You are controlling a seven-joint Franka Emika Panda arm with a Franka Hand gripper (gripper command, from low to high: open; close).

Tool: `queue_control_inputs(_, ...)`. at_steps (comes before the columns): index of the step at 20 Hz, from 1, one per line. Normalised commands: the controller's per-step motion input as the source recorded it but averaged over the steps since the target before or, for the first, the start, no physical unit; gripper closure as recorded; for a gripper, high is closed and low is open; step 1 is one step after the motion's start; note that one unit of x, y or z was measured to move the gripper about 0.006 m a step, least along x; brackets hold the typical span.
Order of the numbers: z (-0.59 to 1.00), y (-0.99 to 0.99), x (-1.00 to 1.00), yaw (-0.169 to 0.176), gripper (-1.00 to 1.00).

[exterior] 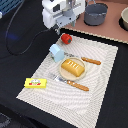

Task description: Interact with the objects in diverse but meaningful ways.

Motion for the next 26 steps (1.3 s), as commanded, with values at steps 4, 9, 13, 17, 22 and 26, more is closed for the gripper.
queue_control_inputs(4,-0.06,0.0,0.41,-0.107,-1.0)
queue_control_inputs(9,-0.19,0.01,0.19,-0.079,-1.0)
queue_control_inputs(13,-0.2,0.15,0.07,-0.02,-1.0)
queue_control_inputs(17,-0.14,0.16,0.1,0.05,-1.0)
queue_control_inputs(22,-0.13,0.12,0.09,0.08,-1.0)
queue_control_inputs(26,-0.08,0.02,0.19,0.002,-1.0)
